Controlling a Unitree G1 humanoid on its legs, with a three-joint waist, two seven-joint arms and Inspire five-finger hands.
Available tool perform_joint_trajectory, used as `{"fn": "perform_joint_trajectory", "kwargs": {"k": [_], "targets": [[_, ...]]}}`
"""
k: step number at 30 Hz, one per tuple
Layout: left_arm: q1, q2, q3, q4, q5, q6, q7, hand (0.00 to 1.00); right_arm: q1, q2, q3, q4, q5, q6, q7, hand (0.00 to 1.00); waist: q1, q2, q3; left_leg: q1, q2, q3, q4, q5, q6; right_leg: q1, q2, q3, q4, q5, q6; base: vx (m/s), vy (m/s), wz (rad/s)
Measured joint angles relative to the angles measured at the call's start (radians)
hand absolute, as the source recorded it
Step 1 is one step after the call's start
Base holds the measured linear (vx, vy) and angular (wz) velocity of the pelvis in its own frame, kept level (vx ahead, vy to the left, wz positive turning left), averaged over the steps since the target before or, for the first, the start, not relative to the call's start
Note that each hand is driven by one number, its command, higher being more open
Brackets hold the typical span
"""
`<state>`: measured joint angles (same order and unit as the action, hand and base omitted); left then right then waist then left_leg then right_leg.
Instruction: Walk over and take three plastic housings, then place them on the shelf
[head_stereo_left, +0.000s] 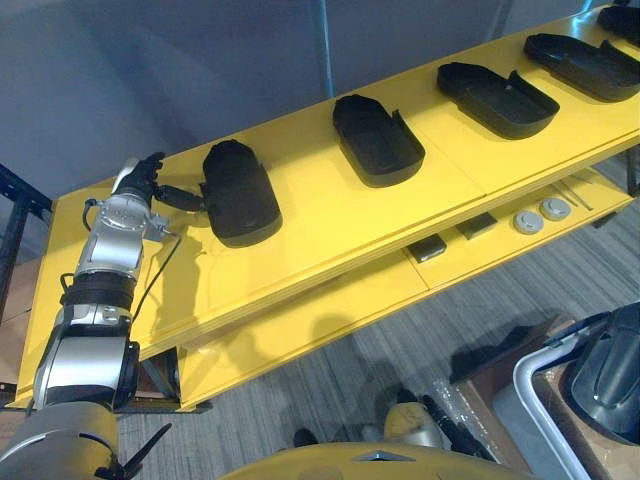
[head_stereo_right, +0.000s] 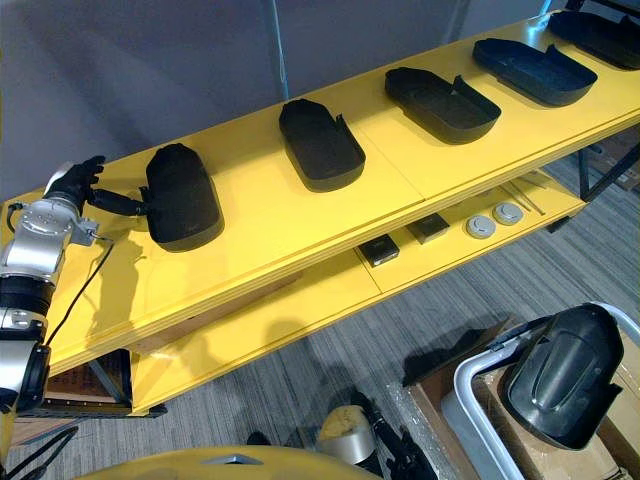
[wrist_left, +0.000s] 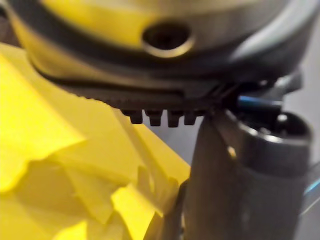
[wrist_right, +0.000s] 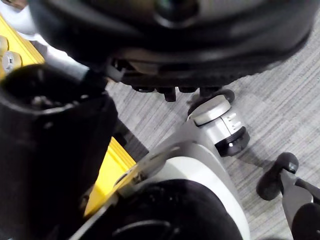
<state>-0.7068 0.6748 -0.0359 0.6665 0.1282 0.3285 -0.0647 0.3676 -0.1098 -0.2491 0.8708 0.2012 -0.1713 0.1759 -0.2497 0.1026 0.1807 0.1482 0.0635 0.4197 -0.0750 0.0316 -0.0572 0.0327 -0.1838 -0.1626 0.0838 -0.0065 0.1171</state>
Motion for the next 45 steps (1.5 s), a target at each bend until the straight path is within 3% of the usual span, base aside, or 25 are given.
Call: {"fn": "perform_joint_trajectory", "kwargs": {"k": [3, 8, 11, 14, 17, 19, 23, 26, 28, 31, 35, 40, 41, 45], "targets": [[-0.013, 0.006, -0.033, 0.0, -0.011, -0.042, 0.05, 1.0, -0.003, 0.0, -0.012, 0.001, -0.022, -0.001, -0.065, 1.0, 0.0, 0.006, -0.004, 0.0, 0.0, -0.002, 0.0, 0.002, 0.0, 0.0, 0.0, -0.001, 0.0, 0.001, -0.002, 0.0, 0.0, 0.0], [-0.037, 0.006, -0.074, -0.051, -0.07, -0.126, 0.153, 1.0, -0.008, 0.001, -0.05, 0.001, -0.036, -0.001, -0.089, 1.0, 0.0, 0.01, -0.007, -0.002, 0.0, -0.009, -0.007, 0.006, 0.0, 0.002, 0.0, -0.004, -0.002, 0.002, -0.003, 0.0, 0.001, 0.03], [-0.04, 0.006, -0.097, -0.176, -0.14, -0.182, 0.215, 1.0, -0.023, 0.003, -0.076, 0.002, -0.038, -0.016, -0.114, 1.0, 0.005, 0.009, -0.007, -0.003, -0.001, -0.012, -0.008, 0.007, 0.0, 0.005, -0.001, -0.006, -0.004, 0.003, -0.002, 0.01, 0.004, 0.02], [-0.043, 0.006, -0.109, -0.323, -0.208, -0.241, 0.283, 1.0, -0.043, 0.005, -0.075, -0.033, -0.036, -0.067, -0.169, 1.0, 0.01, 0.009, -0.007, -0.003, 0.0, -0.016, -0.009, 0.007, 0.0, 0.008, -0.001, -0.01, -0.005, 0.004, -0.001, 0.03, 0.01, 0.04], [-0.042, 0.005, -0.095, -0.427, -0.249, -0.319, 0.368, 1.0, -0.036, 0.006, -0.033, -0.222, 0.008, -0.114, -0.21, 1.0, 0.017, 0.008, -0.008, -0.003, 0.001, -0.019, -0.01, 0.007, 0.0, 0.014, -0.001, -0.015, -0.006, 0.004, -0.001, 0.01, 0.004, 0.03], [-0.007, -0.007, -0.024, -0.485, -0.258, -0.377, 0.406, 1.0, -0.035, 0.005, -0.01, -0.372, 0.012, -0.161, -0.214, 1.0, 0.024, 0.007, -0.01, -0.003, 0.002, -0.019, -0.01, 0.007, 0.0, 0.014, 0.0, -0.015, -0.007, 0.004, -0.001, 0.0, 0.0, 0.0], [0.317, -0.158, 0.301, -0.747, -0.283, -0.586, 0.477, 1.0, -0.064, 0.012, 0.002, -0.664, -0.001, -0.283, -0.251, 1.0, 0.049, -0.001, -0.038, -0.002, 0.011, -0.036, -0.01, 0.008, -0.001, 0.034, 0.007, -0.038, -0.021, 0.005, 0.0, 0.03, -0.002, 0.12], [0.552, -0.323, 0.375, -0.902, -0.278, -0.692, 0.522, 1.0, -0.069, 0.045, -0.048, -0.778, -0.036, -0.326, -0.3, 1.0, 0.093, -0.031, -0.059, -0.002, 0.016, -0.069, -0.009, 0.011, -0.006, 0.061, 0.012, -0.072, -0.039, 0.005, -0.002, 0.05, -0.02, 0.35], [0.782, -0.495, 0.39, -1.013, -0.273, -0.752, 0.566, 1.0, -0.075, 0.054, -0.103, -0.886, -0.033, -0.342, -0.323, 1.0, 0.145, -0.067, -0.072, -0.004, 0.014, -0.106, -0.009, 0.014, -0.01, 0.089, 0.011, -0.109, -0.056, 0.003, -0.004, 0.02, -0.011, 0.47], [0.955, -0.616, 0.4, -1.06, -0.272, -0.786, 0.61, 1.0, -0.114, 0.058, -0.118, -0.996, -0.032, -0.346, -0.324, 1.0, 0.176, -0.093, -0.075, -0.007, 0.01, -0.144, -0.009, 0.017, -0.009, 0.11, 0.008, -0.146, -0.069, 0.002, -0.006, -0.04, -0.009, 0.38], [1.013, -0.659, 0.394, -1.128, -0.269, -0.821, 0.571, 1.0, -0.162, 0.056, -0.11, -1.1, -0.016, -0.359, -0.267, 1.0, 0.196, -0.097, -0.078, -0.032, 0.005, -0.171, -0.01, 0.03, -0.006, 0.109, 0.003, -0.168, -0.069, 0.0, -0.009, -0.06, 0.003, 0.21], [1.033, -0.67, 0.363, -1.169, -0.278, -0.898, 0.411, 1.0, -0.227, -0.001, -0.064, -1.121, 0.012, -0.356, -0.236, 1.0, 0.202, -0.078, -0.071, -0.042, -0.001, -0.2, -0.013, 0.041, -0.002, 0.117, -0.004, -0.2, -0.069, 0.002, -0.005, -0.04, 0.009, 0.17], [1.031, -0.668, 0.326, -1.142, -0.277, -0.958, 0.323, 1.0, -0.248, -0.013, -0.013, -1.118, 0.013, -0.285, -0.275, 1.0, 0.22, -0.115, -0.066, -0.072, -0.002, -0.237, -0.012, 0.06, 0.004, 0.112, -0.003, -0.246, -0.07, 0.01, 0.003, 0.0, 0.0, 0.0], [1.031, -0.668, 0.326, -1.142, -0.277, -0.958, 0.323, 1.0, -0.245, -0.013, -0.013, -1.117, 0.013, -0.285, -0.275, 1.0, 0.218, -0.12, -0.072, -0.072, -0.002, -0.233, -0.013, 0.06, 0.004, 0.106, -0.003, -0.243, -0.07, 0.01, 0.003, 0.0, 0.0, 0.0]]}}
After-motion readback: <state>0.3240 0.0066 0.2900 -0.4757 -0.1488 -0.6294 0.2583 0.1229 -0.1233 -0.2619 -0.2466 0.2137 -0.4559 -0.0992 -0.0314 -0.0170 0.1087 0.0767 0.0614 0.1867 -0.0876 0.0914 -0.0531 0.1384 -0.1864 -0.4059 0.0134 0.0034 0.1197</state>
